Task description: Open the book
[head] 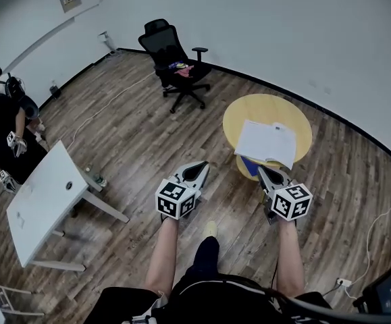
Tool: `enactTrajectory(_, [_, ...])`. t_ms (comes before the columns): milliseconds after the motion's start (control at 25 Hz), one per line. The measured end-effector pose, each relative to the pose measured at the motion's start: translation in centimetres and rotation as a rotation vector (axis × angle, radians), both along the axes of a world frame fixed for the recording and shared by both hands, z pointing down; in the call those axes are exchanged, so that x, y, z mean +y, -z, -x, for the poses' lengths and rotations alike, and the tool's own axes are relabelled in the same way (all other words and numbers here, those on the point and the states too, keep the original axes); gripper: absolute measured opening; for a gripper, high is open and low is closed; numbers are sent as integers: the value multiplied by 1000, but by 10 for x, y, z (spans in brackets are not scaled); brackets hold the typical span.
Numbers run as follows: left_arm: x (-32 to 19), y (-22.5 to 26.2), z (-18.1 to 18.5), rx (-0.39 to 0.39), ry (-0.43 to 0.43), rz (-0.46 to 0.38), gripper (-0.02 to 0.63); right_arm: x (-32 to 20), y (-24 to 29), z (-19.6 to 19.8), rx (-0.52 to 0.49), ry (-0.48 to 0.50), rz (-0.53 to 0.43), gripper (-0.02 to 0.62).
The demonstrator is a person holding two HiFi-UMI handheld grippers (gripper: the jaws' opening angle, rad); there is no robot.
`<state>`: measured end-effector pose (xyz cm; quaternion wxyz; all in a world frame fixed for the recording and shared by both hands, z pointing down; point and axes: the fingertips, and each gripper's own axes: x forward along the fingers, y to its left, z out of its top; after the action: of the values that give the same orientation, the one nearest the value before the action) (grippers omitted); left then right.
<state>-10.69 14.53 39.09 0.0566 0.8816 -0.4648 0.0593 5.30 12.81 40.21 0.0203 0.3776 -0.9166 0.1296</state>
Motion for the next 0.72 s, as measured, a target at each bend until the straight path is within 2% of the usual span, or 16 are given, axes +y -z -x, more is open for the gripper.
enactTrajectory(320, [-131,3,25,-19,-66,31,-2,-123,9,35,5,-36,19,-3])
enactTrajectory(720, [-244,-23,38,2,-139,89,-2,-226,-16,47,10,-126,93,-3])
